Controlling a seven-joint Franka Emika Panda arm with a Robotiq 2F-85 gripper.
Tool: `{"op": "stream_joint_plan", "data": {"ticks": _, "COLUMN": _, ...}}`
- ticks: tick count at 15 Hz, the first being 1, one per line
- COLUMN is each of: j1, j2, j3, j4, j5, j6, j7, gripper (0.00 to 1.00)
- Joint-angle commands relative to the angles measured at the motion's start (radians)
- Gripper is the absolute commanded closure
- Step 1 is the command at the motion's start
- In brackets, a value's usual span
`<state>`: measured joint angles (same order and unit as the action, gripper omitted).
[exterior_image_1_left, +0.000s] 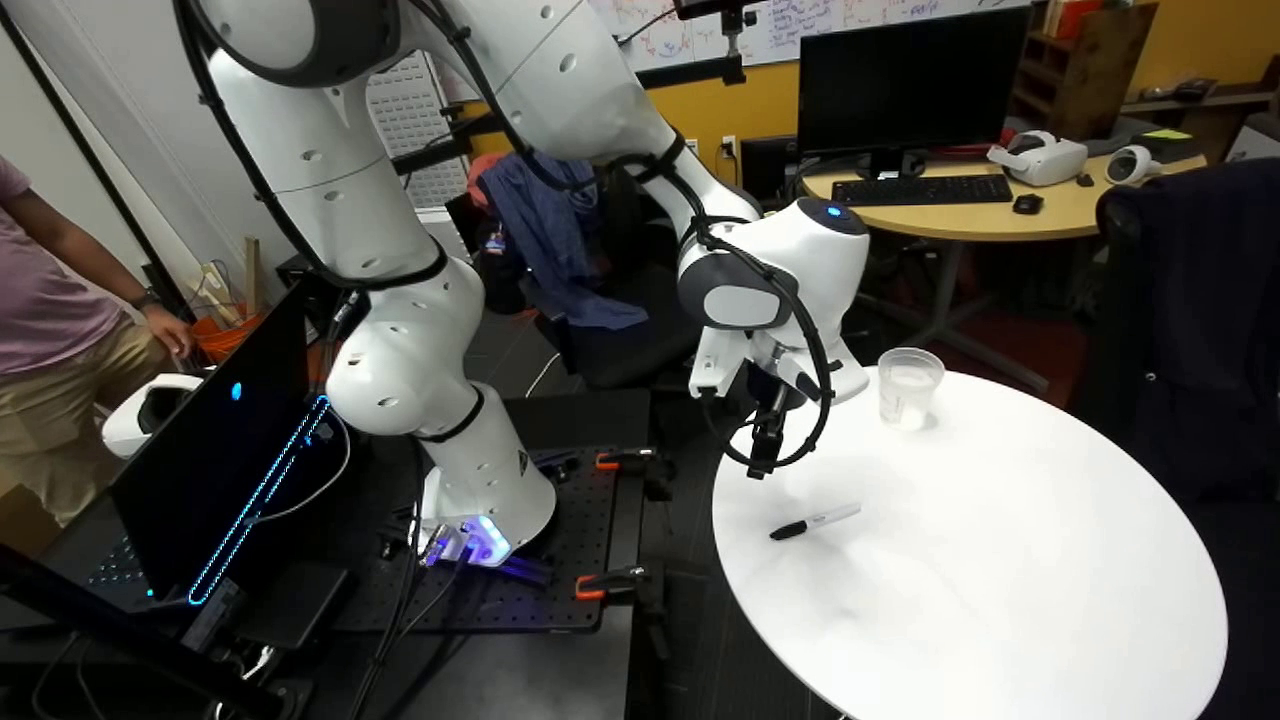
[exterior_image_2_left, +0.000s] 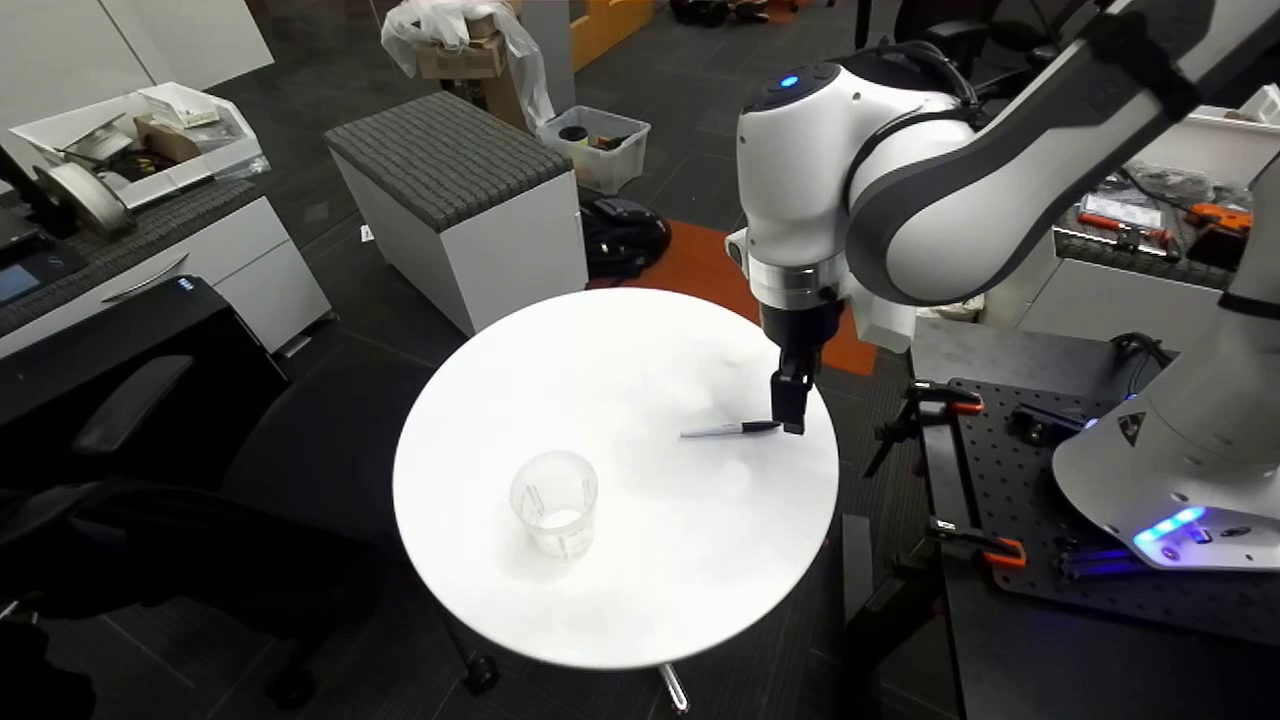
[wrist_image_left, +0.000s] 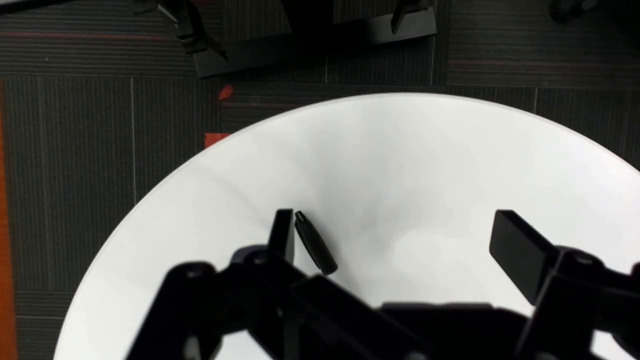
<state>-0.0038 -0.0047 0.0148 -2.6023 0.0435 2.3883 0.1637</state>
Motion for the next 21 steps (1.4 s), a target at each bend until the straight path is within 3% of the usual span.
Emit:
{"op": "stream_joint_plan", "data": {"ticks": 1, "j1": 0.006, "j2": 0.018, "j3": 0.000, "j4": -0.001, "j5": -0.042, "j6": 0.038, "j7": 0.013, "gripper": 0.00}}
{"op": "stream_joint_plan", "data": {"ticks": 8, "j1": 0.006, "j2": 0.103, "j3": -0.012, "j4": 0.013, "j5": -0.220, "j6": 0.129, "j7": -0.007, "gripper": 0.00}}
{"op": "stream_joint_plan", "data": {"ticks": 13, "j1": 0.006, "j2": 0.183, "j3": -0.040, "j4": 0.013, "j5": -0.304, "j6": 0.285, "j7": -0.018, "gripper": 0.00}}
{"op": "stream_joint_plan", "data": {"ticks": 21, "j1": -0.011, "j2": 0.307, "j3": -0.051, "j4": 0.015, "j5": -0.251, "j6": 0.545, "j7": -0.139, "gripper": 0.00}}
